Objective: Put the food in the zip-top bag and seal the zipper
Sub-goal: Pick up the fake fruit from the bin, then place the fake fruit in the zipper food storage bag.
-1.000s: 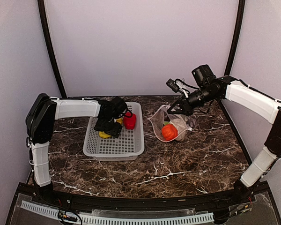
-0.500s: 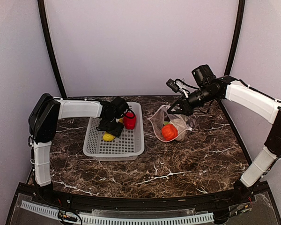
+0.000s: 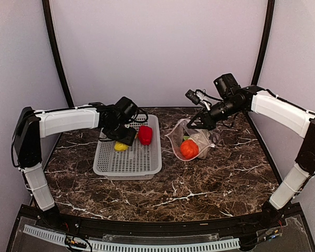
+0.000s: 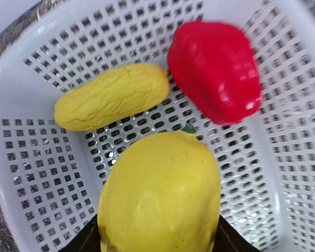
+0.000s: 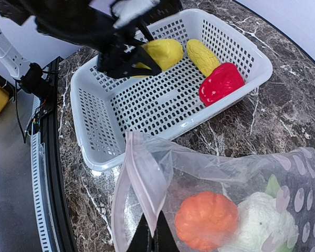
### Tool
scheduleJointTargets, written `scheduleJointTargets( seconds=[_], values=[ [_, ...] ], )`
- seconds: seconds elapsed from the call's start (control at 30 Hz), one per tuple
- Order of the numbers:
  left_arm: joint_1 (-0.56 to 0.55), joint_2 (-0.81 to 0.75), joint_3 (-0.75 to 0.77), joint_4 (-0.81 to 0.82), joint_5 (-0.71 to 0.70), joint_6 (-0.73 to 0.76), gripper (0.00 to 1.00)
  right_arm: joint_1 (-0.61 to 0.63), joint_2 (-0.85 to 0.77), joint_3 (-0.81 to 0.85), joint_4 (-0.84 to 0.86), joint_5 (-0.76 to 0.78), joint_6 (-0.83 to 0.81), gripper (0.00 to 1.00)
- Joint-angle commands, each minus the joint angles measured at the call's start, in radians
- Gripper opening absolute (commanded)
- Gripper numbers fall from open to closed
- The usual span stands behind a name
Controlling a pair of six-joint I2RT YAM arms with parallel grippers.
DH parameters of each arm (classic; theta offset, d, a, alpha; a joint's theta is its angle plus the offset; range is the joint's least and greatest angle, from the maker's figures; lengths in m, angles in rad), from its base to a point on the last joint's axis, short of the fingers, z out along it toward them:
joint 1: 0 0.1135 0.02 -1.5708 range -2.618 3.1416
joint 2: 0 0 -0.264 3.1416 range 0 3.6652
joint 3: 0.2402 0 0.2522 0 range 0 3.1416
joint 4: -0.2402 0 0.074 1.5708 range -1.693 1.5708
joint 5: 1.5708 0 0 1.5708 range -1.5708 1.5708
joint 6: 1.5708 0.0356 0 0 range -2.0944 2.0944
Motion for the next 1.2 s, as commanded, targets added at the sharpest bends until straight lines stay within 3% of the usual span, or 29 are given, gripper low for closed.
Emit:
scheduleJointTargets(
  seconds=[0.0,0.13,0.3,0.5,0.57,0.77,1.17],
  values=[
    [-0.096,-0.190,-0.021,0.066,0.024,-0.028,0.56,0.009,0.026,0.025,-0.008,0.016,0.015,0.00],
    [-0.206,-0.281,-0.043,0.182,0.027,-0.034,0.56,0.009,0.034,0.086,-0.031,0.039,0.033,0.00],
    [-0.254,-0.402,-0.121,0.346,0.136,-0.083,0.54,0.009,0.067,0.247,-0.130,0.060,0.025,0.00],
    [-0.309,-0.506,-0.283,0.697,0.235,-0.039,0.51,0.008,0.107,0.380,-0.206,0.106,0.030,0.00],
    [-0.321,-0.501,-0.311,0.827,0.262,-0.012,0.51,0.009,0.148,0.443,-0.255,0.099,0.033,0.00],
    [-0.351,-0.434,-0.301,1.017,0.337,0.015,0.51,0.011,0.167,0.512,-0.276,0.113,0.047,0.00],
    [-0.376,-0.282,-0.257,1.287,0.333,0.234,0.51,0.010,0.146,0.528,-0.287,0.067,0.084,0.00]
  ],
)
